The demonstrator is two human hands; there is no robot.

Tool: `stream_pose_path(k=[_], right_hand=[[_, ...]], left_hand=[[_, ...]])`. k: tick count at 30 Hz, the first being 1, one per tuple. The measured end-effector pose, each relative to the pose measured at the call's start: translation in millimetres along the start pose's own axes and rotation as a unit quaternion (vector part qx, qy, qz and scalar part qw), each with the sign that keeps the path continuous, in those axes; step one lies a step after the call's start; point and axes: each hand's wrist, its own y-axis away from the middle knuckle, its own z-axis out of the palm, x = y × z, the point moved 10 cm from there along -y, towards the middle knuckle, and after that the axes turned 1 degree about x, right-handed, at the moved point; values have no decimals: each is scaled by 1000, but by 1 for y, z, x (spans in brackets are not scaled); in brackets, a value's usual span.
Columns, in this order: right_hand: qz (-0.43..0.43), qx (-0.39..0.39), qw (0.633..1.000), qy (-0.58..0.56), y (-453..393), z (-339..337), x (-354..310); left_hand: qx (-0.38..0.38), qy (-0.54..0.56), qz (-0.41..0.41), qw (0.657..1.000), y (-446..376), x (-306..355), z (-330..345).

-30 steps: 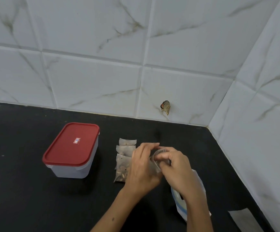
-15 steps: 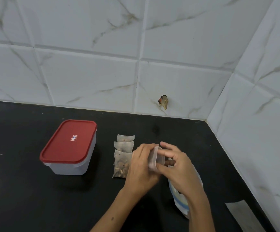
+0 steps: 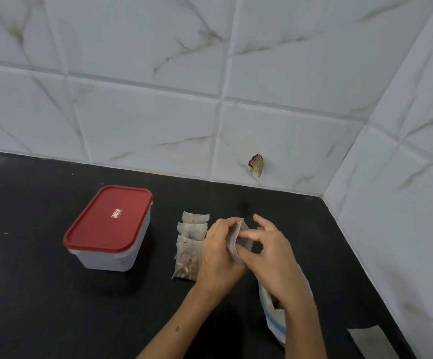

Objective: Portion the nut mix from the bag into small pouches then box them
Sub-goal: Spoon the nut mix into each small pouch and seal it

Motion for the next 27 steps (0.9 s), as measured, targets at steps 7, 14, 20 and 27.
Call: stream_pose_path(k=[7, 14, 20, 27], right_hand=[[55, 64, 994, -76, 7, -43, 36], [372, -58, 921, 100, 37, -52, 158], [471, -191, 856, 96, 63, -9, 198], [469, -54, 871, 137, 65, -22, 199]], left_hand=[[0, 1, -48, 999, 3, -7, 11], [-60, 10, -125, 990, 17, -16, 40], [-104, -51, -226, 967, 39, -43, 54], [-146, -50, -342, 927, 57, -68, 64]])
